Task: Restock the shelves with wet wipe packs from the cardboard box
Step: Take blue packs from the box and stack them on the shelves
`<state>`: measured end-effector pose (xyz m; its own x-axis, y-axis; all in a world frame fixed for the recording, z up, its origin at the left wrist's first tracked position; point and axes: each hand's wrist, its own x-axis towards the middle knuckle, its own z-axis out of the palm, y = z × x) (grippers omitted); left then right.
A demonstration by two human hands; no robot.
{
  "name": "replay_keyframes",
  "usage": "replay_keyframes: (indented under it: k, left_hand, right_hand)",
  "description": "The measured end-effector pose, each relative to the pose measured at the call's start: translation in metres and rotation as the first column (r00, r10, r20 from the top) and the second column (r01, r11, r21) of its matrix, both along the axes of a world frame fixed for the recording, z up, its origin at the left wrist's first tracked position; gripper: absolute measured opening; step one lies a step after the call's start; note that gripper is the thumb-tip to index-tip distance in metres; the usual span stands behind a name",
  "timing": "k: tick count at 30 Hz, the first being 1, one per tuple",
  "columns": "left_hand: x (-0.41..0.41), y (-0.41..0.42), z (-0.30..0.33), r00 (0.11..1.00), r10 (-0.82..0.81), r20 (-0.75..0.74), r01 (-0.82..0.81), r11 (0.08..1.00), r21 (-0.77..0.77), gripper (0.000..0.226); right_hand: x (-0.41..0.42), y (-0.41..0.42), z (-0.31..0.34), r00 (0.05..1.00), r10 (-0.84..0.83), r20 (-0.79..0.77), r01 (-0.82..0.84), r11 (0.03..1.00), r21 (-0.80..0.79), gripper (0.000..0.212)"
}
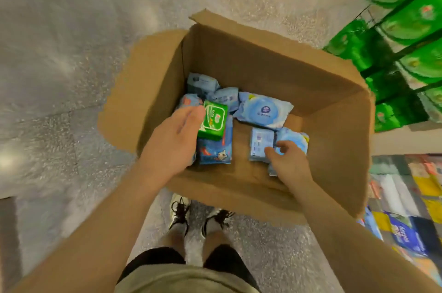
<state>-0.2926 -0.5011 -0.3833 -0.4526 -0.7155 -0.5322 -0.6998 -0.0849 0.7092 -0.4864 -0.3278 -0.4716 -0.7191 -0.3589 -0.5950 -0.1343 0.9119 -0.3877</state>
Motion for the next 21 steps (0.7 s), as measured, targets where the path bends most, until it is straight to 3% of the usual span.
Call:
replay_keyframes:
  k: [4, 9, 11, 15, 18, 19, 21]
  left_hand:
    - [-0.001, 0.0, -0.045, 0.982, 0.191, -0.006, -0.188, 0.973, 0.134, 0.065]
    - [-0.008, 0.001, -0.077, 0.882, 0.462, -0.091, -0.437, 0.875, 0.207, 0.044]
    - [-0.009, 0.003, -0.08, 0.845, 0.518, -0.134, -0.491, 0.851, 0.188, 0.043]
    - [-0.011, 0.003, -0.071, 0.811, 0.564, -0.155, -0.527, 0.819, 0.227, 0.025]
    - [-0.012, -0.002, -0.062, 0.757, 0.643, -0.117, -0.56, 0.731, 0.389, 0.018]
    - [-0.015, -0.003, -0.058, 0.754, 0.651, -0.091, -0.554, 0.704, 0.445, 0.02]
    - [-0.019, -0.004, -0.051, 0.766, 0.641, -0.054, -0.516, 0.662, 0.544, 0.023]
  right_hand:
    - [-0.027, -0.016, -0.106, 1.0, 0.027, 0.0, -0.027, 0.998, 0.055, 0.06]
    - [-0.034, -0.036, -0.196, 0.998, 0.063, -0.017, -0.058, 0.973, 0.224, 0.111]
    - [-0.038, -0.042, -0.209, 1.0, 0.001, -0.01, 0.001, 0.965, 0.261, 0.12]
    - [-0.042, -0.05, -0.195, 0.959, -0.28, 0.052, 0.266, 0.946, 0.184, 0.111]
    - [-0.036, -0.05, -0.139, 0.829, -0.441, 0.344, 0.454, 0.89, 0.047, 0.096]
    - [-0.032, -0.049, -0.114, 0.74, -0.451, 0.499, 0.527, 0.85, -0.014, 0.092]
    - [-0.019, -0.052, -0.061, 0.461, -0.419, 0.782, 0.708, 0.705, -0.04, 0.078]
